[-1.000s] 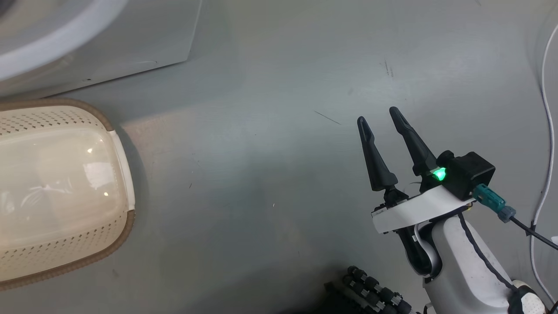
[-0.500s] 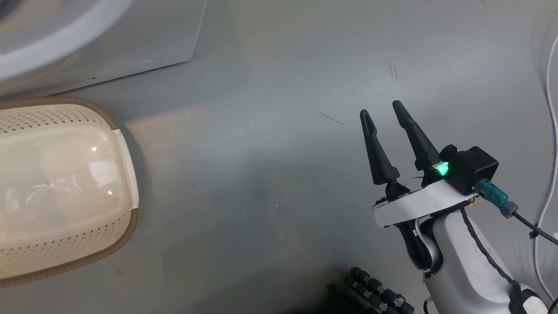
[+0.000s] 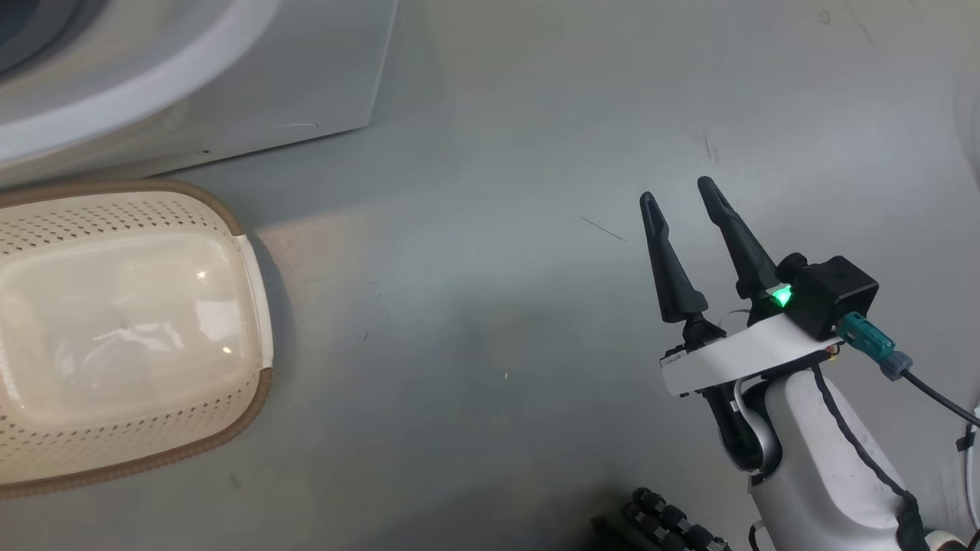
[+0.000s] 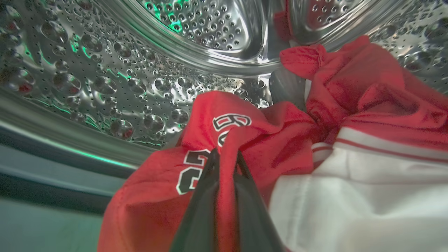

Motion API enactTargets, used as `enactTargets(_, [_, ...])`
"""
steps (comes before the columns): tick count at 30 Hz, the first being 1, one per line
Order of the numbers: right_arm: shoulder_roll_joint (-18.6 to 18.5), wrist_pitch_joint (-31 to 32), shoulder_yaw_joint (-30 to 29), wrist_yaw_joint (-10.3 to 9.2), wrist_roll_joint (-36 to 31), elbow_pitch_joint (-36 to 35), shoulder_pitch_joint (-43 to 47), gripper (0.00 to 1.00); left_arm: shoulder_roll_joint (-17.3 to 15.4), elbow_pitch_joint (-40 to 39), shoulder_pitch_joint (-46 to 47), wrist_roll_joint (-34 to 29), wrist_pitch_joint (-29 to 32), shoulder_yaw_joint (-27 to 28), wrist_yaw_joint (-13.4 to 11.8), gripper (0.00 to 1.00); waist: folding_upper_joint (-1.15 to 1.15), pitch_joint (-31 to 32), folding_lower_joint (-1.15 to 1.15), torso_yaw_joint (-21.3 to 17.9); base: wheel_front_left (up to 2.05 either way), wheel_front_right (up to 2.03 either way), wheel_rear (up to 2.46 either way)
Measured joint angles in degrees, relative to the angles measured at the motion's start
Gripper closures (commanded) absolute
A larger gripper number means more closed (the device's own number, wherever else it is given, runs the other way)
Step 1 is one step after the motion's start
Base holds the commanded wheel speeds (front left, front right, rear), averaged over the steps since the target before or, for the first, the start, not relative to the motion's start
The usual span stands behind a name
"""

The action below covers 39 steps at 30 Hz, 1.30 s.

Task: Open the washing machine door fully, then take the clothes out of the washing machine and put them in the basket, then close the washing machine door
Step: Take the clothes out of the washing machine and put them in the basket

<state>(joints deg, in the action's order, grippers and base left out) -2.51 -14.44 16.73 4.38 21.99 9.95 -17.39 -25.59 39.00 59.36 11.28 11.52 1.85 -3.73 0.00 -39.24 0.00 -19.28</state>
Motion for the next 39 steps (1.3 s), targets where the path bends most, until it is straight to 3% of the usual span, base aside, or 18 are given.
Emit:
enactTargets(10, [0.0,0.0,-3.0,0.00,-1.6,1.1,-0.1,0.00,5.1,1.1,-1.0,2.2,-8.9,0.0,2.0,1.00,0.00,4.0,0.00,2.2,0.00,0.00,0.00])
enactTargets(25, [-1.7,0.0,-6.5,0.01,-3.5,3.3,2.3,0.00,12.0,3.3,-10.0,5.6,-21.3,-0.5,6.6,1.00,0.00,12.5,-0.01,7.3,0.00,0.00,0.00])
enactTargets(39, [-2.2,0.0,-7.2,0.07,-4.0,4.0,6.9,0.00,14.5,1.5,-16.1,7.4,-25.8,-0.4,8.1,1.00,0.00,19.8,-0.01,12.3,0.00,0.00,0.00])
